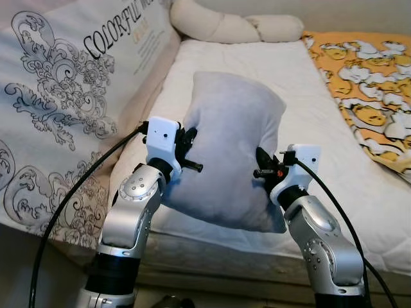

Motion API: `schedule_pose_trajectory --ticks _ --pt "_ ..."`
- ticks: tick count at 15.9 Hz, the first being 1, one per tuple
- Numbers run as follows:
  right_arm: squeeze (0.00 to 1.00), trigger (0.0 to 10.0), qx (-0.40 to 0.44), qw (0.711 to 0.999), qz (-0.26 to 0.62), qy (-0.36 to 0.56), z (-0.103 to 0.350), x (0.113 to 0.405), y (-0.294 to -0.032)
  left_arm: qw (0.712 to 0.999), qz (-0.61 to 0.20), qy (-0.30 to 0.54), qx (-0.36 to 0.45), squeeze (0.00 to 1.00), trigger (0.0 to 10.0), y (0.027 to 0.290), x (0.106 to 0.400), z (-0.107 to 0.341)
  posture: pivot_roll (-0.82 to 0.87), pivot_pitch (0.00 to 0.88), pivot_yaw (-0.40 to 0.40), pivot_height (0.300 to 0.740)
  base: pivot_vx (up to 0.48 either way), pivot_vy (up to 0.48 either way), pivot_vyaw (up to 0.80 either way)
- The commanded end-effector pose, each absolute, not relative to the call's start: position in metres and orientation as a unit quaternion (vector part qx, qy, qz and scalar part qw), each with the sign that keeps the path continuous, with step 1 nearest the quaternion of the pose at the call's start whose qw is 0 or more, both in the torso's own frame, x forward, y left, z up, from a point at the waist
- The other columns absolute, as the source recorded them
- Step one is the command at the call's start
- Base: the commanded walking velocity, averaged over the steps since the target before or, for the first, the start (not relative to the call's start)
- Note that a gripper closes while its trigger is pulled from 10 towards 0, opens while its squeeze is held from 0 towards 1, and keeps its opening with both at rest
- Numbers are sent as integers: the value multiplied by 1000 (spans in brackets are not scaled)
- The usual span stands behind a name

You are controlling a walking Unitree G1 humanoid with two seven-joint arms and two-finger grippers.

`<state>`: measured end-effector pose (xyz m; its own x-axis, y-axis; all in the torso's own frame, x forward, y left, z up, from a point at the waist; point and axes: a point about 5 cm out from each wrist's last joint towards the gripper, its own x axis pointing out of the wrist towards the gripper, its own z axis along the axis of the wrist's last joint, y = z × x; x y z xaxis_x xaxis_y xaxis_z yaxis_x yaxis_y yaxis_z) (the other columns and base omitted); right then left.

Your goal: Clean up the room

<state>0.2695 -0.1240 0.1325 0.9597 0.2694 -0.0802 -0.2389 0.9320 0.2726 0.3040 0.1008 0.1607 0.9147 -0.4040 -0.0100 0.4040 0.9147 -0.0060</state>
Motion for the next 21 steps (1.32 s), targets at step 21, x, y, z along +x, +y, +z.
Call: schedule_pose_trajectory --ticks 21 --pt "0 10000 120 979 154 58 141 278 -112 990 -144 -7 -7 0 10000 121 295 173 -40 0 41 740 37 160 70"
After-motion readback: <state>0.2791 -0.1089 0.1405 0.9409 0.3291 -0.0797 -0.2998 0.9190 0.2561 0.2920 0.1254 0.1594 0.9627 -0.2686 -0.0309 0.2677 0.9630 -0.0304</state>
